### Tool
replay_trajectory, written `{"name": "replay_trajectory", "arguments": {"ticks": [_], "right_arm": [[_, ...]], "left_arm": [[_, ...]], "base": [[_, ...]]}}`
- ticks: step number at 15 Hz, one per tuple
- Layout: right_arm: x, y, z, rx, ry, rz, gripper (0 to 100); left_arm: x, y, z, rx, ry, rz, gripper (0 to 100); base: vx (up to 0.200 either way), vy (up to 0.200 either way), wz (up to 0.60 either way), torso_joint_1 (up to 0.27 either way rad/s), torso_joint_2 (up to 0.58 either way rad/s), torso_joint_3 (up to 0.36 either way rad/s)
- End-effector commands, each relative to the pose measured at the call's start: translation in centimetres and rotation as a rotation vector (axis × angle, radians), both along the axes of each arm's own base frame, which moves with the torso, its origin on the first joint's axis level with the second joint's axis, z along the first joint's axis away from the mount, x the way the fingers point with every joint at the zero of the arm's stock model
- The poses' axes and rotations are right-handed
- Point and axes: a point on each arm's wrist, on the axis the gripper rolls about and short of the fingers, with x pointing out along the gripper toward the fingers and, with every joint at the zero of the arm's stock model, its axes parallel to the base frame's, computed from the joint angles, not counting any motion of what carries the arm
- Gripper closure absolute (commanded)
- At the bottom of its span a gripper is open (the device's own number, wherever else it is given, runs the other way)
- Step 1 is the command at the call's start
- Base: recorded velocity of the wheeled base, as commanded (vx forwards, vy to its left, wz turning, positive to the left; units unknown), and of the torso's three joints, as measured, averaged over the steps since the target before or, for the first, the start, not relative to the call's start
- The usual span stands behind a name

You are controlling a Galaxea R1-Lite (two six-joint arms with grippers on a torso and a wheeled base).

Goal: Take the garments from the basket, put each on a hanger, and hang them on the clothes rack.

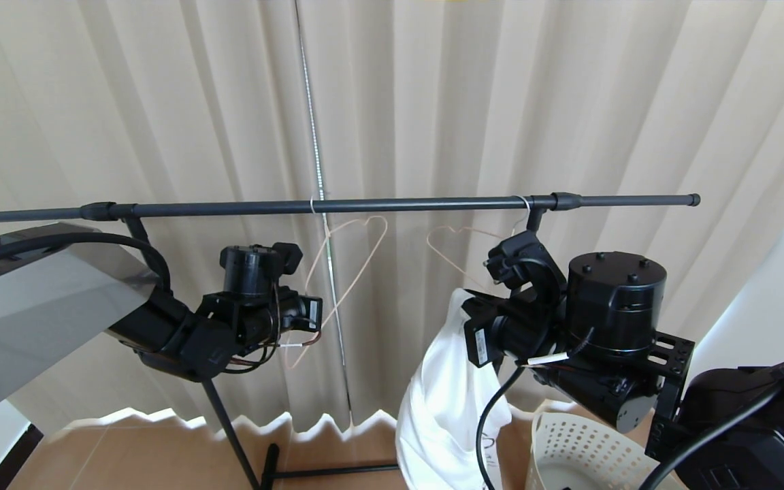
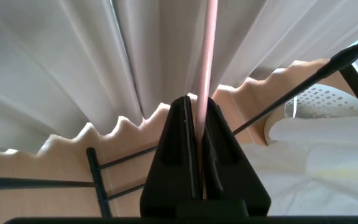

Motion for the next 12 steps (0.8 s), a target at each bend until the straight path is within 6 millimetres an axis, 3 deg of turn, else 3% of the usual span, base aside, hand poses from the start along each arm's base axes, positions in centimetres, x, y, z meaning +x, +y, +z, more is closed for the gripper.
{"name": "replay_trajectory", "arguments": {"ticks": [1,4,12], "right_arm": [[0.0,0.0,0.0,-0.001,0.001,0.001,100],[0.0,0.0,0.0,-0.001,0.001,0.001,100],[-0.1,0.0,0.3,0.006,-0.008,-0.001,100]], "left_arm": [[-0.2,0.0,0.3,-0.002,-0.007,0.000,100],[-0.6,-0.2,0.8,-0.008,-0.023,-0.009,100],[-4.5,-0.9,2.7,0.038,-0.096,-0.104,100]], "base": [[0.000,0.000,0.00,0.000,0.00,0.000],[0.000,0.000,0.00,0.000,0.00,0.000],[0.000,0.000,0.00,0.000,0.00,0.000]]}}
